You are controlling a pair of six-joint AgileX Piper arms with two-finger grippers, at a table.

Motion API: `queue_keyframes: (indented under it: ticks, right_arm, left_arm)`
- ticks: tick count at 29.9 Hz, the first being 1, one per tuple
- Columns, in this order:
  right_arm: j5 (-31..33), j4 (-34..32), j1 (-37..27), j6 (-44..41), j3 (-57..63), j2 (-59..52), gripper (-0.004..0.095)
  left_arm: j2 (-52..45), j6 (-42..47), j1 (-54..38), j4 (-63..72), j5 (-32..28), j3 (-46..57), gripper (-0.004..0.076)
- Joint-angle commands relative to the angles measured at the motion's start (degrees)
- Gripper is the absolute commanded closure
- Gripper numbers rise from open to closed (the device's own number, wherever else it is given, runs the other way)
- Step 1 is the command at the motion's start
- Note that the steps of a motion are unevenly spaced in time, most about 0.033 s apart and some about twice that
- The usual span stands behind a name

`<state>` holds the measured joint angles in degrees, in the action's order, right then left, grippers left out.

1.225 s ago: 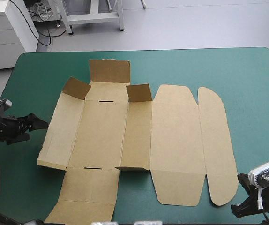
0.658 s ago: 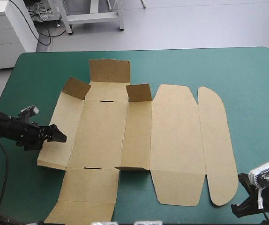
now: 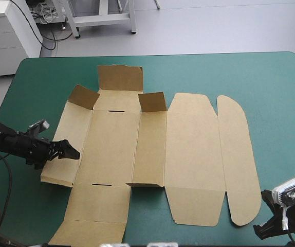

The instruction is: Fold the box

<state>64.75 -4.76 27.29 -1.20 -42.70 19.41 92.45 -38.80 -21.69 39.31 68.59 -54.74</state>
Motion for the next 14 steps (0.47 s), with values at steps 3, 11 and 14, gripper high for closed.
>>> queue_keyframes:
  ticks: [3,11,14]
  right_arm:
    - [-3.58,-0.91,-0.13,0.54,-1.36,0.72,0.0929]
    - [-3.58,-0.91,-0.13,0.54,-1.36,0.72,0.0929]
    - [-3.58,-0.91,-0.13,0.54,-1.36,0.72,0.0929]
  left_arm:
    - [-2.17,-0.04,2.41,1.85,4.87,-1.01,0.0032]
    - [-2.17,0.62,2.41,2.05,4.87,-1.01,0.0054]
    - [-2.17,0.62,2.41,2.32,4.87,-1.01,0.019]
